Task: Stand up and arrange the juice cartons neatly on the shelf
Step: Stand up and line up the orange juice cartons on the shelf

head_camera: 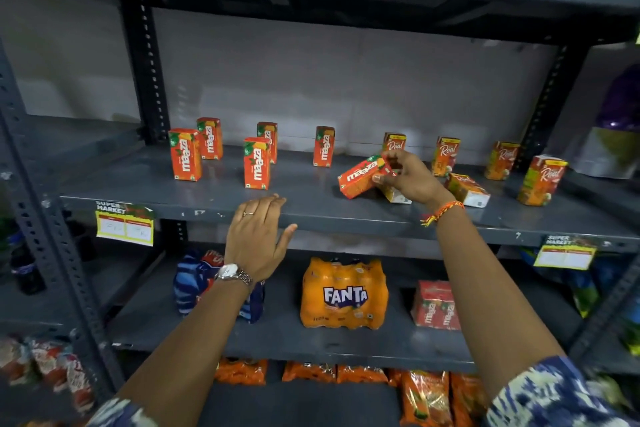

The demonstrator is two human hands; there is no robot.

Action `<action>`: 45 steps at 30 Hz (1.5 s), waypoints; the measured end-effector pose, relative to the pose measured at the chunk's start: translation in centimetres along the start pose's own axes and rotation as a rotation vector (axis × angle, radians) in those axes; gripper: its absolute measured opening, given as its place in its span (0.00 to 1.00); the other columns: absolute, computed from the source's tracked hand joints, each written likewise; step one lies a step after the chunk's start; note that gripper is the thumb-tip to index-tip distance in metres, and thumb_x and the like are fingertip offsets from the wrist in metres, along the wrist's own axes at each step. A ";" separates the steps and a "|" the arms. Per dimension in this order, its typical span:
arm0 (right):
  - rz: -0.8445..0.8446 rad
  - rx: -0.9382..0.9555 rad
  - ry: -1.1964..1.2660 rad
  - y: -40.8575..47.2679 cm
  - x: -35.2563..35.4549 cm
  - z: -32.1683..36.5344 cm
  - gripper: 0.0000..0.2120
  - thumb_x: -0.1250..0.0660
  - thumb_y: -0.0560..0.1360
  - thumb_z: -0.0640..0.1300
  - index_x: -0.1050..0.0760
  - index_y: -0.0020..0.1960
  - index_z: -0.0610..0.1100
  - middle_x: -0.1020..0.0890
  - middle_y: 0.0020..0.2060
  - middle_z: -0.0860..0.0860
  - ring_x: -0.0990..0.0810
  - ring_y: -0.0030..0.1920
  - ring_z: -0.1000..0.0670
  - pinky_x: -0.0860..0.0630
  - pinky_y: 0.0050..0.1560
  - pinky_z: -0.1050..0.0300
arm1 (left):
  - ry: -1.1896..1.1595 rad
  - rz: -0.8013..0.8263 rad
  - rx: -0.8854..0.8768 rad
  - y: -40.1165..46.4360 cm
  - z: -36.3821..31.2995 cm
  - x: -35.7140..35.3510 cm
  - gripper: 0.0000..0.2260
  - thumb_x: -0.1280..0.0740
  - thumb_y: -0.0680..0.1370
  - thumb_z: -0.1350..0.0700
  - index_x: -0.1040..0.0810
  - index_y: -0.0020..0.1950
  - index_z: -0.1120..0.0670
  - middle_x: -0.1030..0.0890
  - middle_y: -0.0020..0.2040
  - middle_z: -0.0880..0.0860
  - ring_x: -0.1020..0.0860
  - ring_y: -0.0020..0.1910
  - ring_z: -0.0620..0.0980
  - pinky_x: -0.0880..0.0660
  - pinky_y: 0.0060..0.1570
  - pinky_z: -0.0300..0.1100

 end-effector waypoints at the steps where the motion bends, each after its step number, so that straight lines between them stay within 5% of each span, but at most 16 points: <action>1: -0.002 0.042 0.072 -0.2 -0.1 0.6 0.24 0.28 0.73 0.38 0.29 0.68 0.39 0.22 0.60 0.47 0.23 0.61 0.50 0.24 0.64 0.55 | -0.001 -0.001 0.003 0.0 -0.1 0.0 0.24 0.46 0.81 0.40 0.28 0.68 0.53 0.23 0.67 0.52 0.25 0.64 0.53 0.35 0.66 0.49; 4: 0.004 0.131 0.271 -0.9 -0.6 2.1 0.17 0.31 0.76 0.36 0.27 0.64 0.42 0.21 0.54 0.51 0.22 0.57 0.53 0.21 0.60 0.57 | -0.002 -0.005 0.009 -0.1 -0.2 0.2 0.24 0.46 0.81 0.40 0.27 0.68 0.54 0.22 0.66 0.52 0.25 0.64 0.53 0.34 0.66 0.49; 8: -0.004 0.064 0.795 -1.6 -1.3 2.9 0.16 0.38 0.81 0.40 0.28 0.68 0.40 0.22 0.59 0.43 0.22 0.60 0.46 0.22 0.57 0.51 | -0.009 0.005 0.007 -0.1 -0.3 0.4 0.24 0.45 0.81 0.40 0.27 0.68 0.54 0.23 0.66 0.52 0.25 0.65 0.52 0.33 0.67 0.49; 12: -0.059 0.039 1.177 -2.7 -1.0 5.1 0.17 0.42 0.82 0.46 0.28 0.66 0.38 0.15 0.45 0.49 0.16 0.45 0.53 0.17 0.51 0.51 | -0.020 0.006 0.017 -0.1 -0.4 0.6 0.23 0.45 0.81 0.41 0.27 0.69 0.54 0.23 0.67 0.51 0.25 0.65 0.52 0.33 0.68 0.49; 15: -0.056 0.066 1.299 -4.3 0.1 7.8 0.22 0.44 0.82 0.50 0.29 0.70 0.39 0.20 0.62 0.41 0.20 0.56 0.46 0.24 0.61 0.47 | -0.032 0.010 0.019 -0.2 -0.4 0.6 0.23 0.44 0.80 0.41 0.27 0.69 0.53 0.23 0.67 0.51 0.25 0.65 0.52 0.33 0.68 0.49; 18: 0.045 0.144 1.413 -6.2 1.3 10.7 0.23 0.46 0.83 0.51 0.32 0.72 0.38 0.23 0.64 0.40 0.20 0.56 0.44 0.23 0.61 0.48 | -0.050 0.012 0.027 -0.1 -0.4 0.6 0.24 0.44 0.80 0.41 0.27 0.69 0.53 0.23 0.67 0.51 0.26 0.66 0.52 0.33 0.69 0.50; 32: 0.245 0.488 1.254 -13.4 1.9 15.6 0.26 0.35 0.78 0.49 0.30 0.71 0.37 0.21 0.62 0.38 0.20 0.57 0.43 0.21 0.59 0.45 | -0.062 0.039 0.070 -0.1 -1.0 1.0 0.25 0.48 0.81 0.41 0.25 0.69 0.54 0.22 0.67 0.53 0.25 0.66 0.54 0.32 0.69 0.53; 36: 0.129 0.394 1.110 -10.2 1.9 13.7 0.18 0.41 0.82 0.47 0.26 0.69 0.41 0.20 0.63 0.39 0.22 0.58 0.40 0.27 0.62 0.42 | -0.064 0.045 0.077 -0.1 -1.1 1.2 0.25 0.48 0.81 0.42 0.26 0.69 0.54 0.23 0.68 0.52 0.26 0.67 0.53 0.34 0.69 0.52; 41: 0.053 0.113 0.976 -4.2 -0.7 10.1 0.15 0.42 0.82 0.43 0.21 0.63 0.43 0.15 0.51 0.44 0.15 0.45 0.49 0.18 0.43 0.53 | -0.070 0.063 0.091 0.0 -1.0 1.2 0.26 0.49 0.80 0.41 0.27 0.70 0.53 0.24 0.69 0.52 0.27 0.68 0.53 0.35 0.70 0.51; 45: 0.027 -0.082 0.940 -0.2 -4.2 6.9 0.17 0.46 0.83 0.42 0.25 0.67 0.39 0.18 0.53 0.43 0.18 0.50 0.45 0.19 0.53 0.46 | -0.075 0.057 0.091 -0.1 -1.0 1.1 0.25 0.48 0.80 0.41 0.27 0.70 0.53 0.23 0.69 0.52 0.26 0.67 0.53 0.33 0.69 0.52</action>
Point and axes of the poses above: each hand's wrist, its own y-axis towards the middle knuckle, its own x-axis out of the back of the hand, z = x × y, the point moved 4 cm from there along y, towards the middle knuckle
